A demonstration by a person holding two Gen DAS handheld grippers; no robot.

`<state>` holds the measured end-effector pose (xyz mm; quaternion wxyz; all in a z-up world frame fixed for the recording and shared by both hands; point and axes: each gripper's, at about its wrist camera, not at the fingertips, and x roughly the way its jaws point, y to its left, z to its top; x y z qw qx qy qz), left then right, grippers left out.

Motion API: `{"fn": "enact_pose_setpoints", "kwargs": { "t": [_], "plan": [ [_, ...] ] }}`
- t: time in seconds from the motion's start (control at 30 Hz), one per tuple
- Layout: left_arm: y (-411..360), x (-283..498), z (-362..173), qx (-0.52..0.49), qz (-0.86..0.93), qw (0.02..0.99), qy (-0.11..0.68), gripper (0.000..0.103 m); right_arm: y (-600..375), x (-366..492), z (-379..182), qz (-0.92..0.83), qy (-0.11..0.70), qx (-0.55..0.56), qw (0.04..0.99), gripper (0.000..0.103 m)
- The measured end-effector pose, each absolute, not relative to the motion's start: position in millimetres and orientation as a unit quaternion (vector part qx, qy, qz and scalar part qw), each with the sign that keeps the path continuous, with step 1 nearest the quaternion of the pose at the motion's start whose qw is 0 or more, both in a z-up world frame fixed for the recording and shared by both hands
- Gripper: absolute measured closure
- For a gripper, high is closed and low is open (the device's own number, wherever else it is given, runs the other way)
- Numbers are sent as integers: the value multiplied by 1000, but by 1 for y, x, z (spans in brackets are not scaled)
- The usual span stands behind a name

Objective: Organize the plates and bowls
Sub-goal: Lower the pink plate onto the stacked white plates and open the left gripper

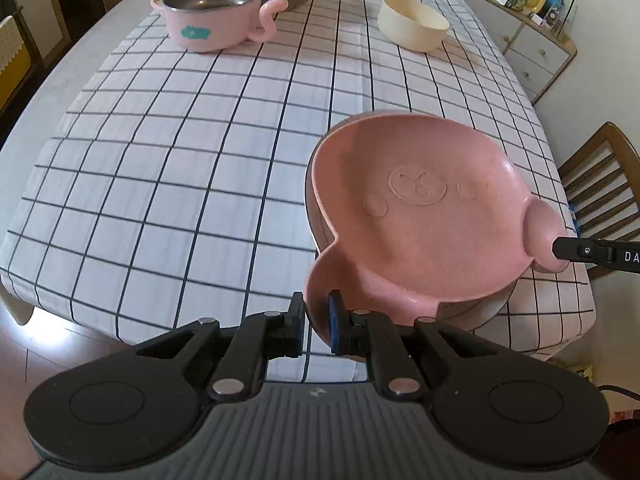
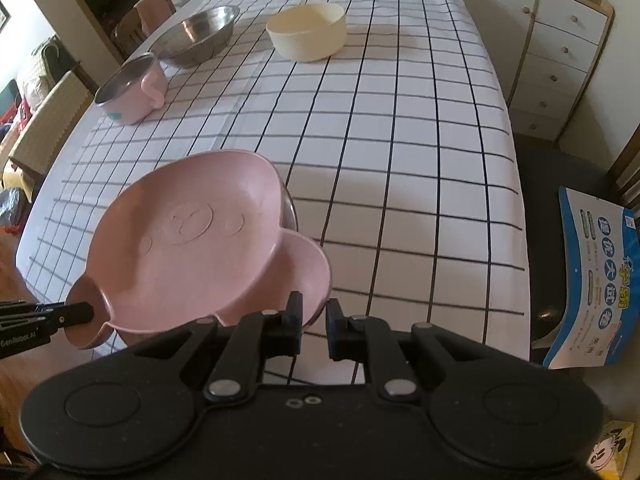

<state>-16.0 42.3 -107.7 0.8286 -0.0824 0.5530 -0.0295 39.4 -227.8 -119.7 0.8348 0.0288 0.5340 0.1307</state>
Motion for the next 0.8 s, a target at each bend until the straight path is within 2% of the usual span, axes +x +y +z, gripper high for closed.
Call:
{"fn": "enact_pose_setpoints", "kwargs": {
  "t": [0.47,0.6,0.8],
  "plan": [
    [44,-23,-113,-85,-52,816,569,93,-232,38,-123,139,556,22,819,89],
    [45,-22,-114,-87,-58,811,576,93,-231,38,-124,143,558,21,817,84],
    [47,-20,-117,-96,-59,803,586,92,-235,38,-131,142,580,35,801,81]
  ]
}}
